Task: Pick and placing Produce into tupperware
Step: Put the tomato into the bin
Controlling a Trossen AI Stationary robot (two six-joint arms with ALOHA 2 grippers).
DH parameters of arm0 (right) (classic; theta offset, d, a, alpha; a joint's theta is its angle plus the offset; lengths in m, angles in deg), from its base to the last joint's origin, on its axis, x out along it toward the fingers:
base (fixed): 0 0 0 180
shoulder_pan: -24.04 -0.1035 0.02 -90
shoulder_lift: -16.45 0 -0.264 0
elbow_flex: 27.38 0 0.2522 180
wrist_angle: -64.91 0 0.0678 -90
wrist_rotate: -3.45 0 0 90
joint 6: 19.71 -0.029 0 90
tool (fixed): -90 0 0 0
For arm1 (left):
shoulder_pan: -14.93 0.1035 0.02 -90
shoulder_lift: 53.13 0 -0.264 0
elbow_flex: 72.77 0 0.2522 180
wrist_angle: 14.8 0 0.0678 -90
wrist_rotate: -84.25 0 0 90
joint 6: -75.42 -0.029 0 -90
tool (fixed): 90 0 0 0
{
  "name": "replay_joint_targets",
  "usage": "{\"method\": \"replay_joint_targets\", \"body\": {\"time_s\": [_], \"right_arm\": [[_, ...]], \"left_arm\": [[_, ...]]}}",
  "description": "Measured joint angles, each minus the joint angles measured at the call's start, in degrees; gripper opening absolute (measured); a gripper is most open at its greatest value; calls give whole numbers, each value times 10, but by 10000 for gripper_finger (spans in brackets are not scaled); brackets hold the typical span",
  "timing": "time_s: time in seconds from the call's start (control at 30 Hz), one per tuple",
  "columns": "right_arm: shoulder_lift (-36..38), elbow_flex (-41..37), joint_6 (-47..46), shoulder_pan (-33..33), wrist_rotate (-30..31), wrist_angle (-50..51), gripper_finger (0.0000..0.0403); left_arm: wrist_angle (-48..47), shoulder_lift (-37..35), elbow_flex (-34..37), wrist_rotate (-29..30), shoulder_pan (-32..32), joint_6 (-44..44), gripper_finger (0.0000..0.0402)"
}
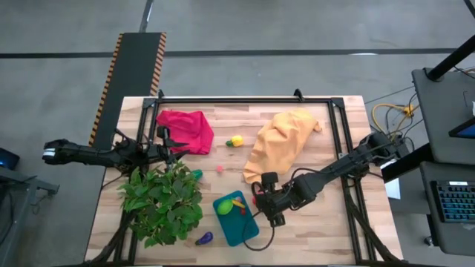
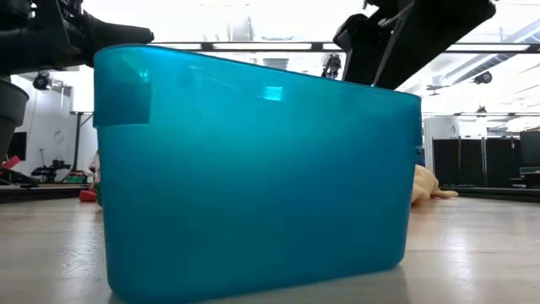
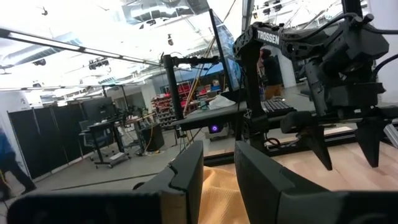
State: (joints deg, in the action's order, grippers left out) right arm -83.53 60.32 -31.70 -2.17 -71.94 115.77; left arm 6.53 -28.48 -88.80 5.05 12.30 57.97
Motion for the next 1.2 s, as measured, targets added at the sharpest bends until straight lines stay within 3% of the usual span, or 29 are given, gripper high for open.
{"method": "replay_joint_targets", "body": {"time_s": [0.23, 0.53, 1.2], "right_arm": [[0, -20, -13, 4, 0, -8, 333], [0, -40, -15, 4, 0, -37, 368], [0, -111, -10, 17, -1, -156, 370]], "left_arm": [[0, 0, 0, 0, 0, 0, 78], [0, 0, 0, 0, 0, 2, 78], [0, 1, 0, 0, 0, 3, 78]]}}
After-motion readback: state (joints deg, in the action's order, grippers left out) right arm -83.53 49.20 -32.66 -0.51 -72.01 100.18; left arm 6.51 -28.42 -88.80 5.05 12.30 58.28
